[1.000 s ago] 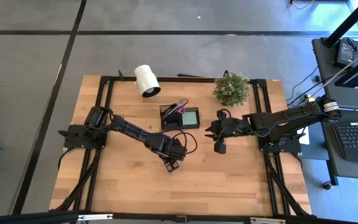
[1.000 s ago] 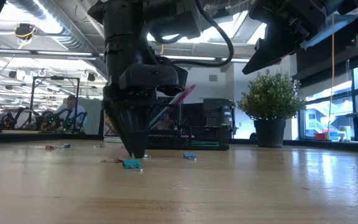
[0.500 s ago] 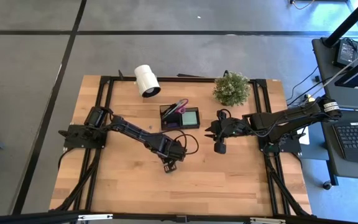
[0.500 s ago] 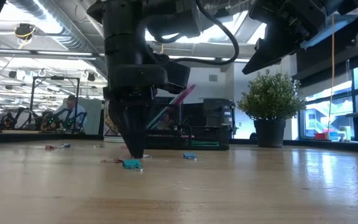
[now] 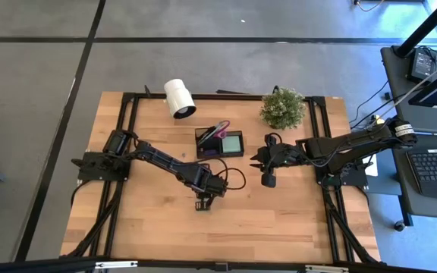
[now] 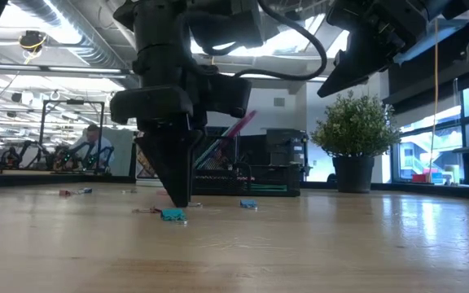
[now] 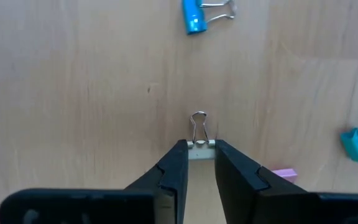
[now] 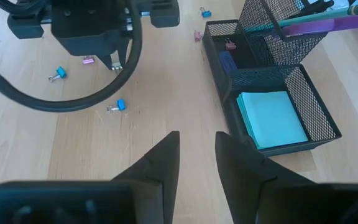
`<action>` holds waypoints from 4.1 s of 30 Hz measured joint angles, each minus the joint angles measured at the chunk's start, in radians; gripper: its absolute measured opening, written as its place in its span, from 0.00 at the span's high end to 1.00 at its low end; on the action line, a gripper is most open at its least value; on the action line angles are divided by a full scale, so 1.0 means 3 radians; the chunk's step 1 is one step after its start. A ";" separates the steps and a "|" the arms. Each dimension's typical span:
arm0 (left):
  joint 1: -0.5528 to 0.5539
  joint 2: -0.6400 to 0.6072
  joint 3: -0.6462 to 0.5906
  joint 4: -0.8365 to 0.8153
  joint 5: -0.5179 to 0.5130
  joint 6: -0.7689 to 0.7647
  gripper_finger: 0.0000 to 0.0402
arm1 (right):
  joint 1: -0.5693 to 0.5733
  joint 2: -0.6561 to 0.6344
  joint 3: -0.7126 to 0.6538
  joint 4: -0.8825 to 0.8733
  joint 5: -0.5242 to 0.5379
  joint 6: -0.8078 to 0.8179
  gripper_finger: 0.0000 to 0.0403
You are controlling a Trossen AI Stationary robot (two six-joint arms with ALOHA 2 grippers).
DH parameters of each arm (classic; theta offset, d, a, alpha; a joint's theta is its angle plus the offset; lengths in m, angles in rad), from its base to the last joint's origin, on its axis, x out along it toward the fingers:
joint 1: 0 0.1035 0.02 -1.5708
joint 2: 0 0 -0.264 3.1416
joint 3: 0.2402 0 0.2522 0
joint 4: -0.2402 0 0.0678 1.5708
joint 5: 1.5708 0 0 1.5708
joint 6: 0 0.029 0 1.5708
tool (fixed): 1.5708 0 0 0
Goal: Pick and place office supplies into organizer
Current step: Put the green binder clip into the black desk organizer, then put the blue binder clip into the black desk organizer
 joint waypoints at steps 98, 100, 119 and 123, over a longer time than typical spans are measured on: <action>0.0826 -0.2009 -0.1375 0.0120 -0.0499 -0.0175 0.71 | -0.0048 -0.0001 -0.0001 0.0031 0.0001 0.0080 0.74; 0.0855 -0.2146 -0.1616 0.0350 -0.0437 -0.0127 0.70 | -0.0084 -0.0001 -0.0001 0.0031 0.0001 0.0085 0.74; 0.1098 -0.2247 -0.2281 0.0952 -0.0397 0.0419 0.55 | -0.0238 -0.0001 -0.0001 0.0033 0.0002 0.0106 0.74; 0.1302 -0.2246 -0.2281 0.0968 -0.0191 0.0430 0.56 | -0.0238 -0.0001 -0.0001 0.0034 0.0002 0.0103 0.74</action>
